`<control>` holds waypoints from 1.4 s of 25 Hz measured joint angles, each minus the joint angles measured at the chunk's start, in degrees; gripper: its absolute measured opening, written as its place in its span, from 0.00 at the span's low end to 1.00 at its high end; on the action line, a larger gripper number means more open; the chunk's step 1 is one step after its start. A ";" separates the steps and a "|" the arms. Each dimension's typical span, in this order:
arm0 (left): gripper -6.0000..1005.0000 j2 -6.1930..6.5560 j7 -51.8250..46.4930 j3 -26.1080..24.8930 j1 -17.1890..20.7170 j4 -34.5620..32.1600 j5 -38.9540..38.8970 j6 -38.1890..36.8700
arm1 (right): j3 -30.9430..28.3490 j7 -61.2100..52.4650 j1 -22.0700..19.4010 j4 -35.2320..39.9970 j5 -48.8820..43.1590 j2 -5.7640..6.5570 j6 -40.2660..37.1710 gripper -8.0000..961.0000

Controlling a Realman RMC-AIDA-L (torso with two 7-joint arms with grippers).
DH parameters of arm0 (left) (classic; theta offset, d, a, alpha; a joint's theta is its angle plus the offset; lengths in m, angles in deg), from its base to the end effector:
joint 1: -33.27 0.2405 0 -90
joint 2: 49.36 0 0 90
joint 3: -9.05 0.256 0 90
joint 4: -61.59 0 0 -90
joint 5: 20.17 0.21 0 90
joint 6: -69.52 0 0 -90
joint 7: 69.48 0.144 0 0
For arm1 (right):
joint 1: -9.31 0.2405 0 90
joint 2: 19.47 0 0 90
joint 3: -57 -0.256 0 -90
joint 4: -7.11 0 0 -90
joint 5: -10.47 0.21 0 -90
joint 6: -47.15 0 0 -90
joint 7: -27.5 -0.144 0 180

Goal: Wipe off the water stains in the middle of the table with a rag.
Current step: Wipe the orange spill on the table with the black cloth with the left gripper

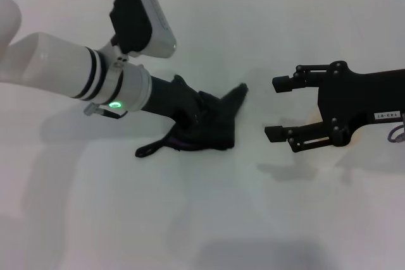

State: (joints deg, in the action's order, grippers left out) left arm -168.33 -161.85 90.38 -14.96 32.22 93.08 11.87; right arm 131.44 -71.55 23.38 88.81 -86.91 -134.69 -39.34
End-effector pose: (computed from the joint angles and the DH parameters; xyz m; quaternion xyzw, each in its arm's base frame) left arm -0.1924 0.3875 -0.0997 -0.9892 -0.1073 0.0154 0.0985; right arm 0.1760 0.2959 0.0378 -0.9749 0.0690 0.1842 0.1045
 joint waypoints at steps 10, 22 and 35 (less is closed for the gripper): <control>0.08 0.01 0.07 -1.77 0.06 -0.57 0.99 0.09 | 0.00 0.00 0.13 -0.14 0.00 0.00 0.08 0.86; 0.09 -0.05 -0.42 -1.73 3.10 -3.10 0.97 -1.26 | -0.80 0.00 -0.18 -0.37 0.01 0.04 0.13 0.86; 0.11 1.75 -0.61 -11.17 16.28 -16.18 1.05 -14.79 | -0.19 -0.18 0.46 -0.90 0.46 0.00 1.38 0.86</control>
State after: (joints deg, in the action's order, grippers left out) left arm -166.58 -162.46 79.21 1.32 16.04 94.13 -2.93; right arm 131.25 -71.73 23.84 87.91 -86.44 -134.70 -37.96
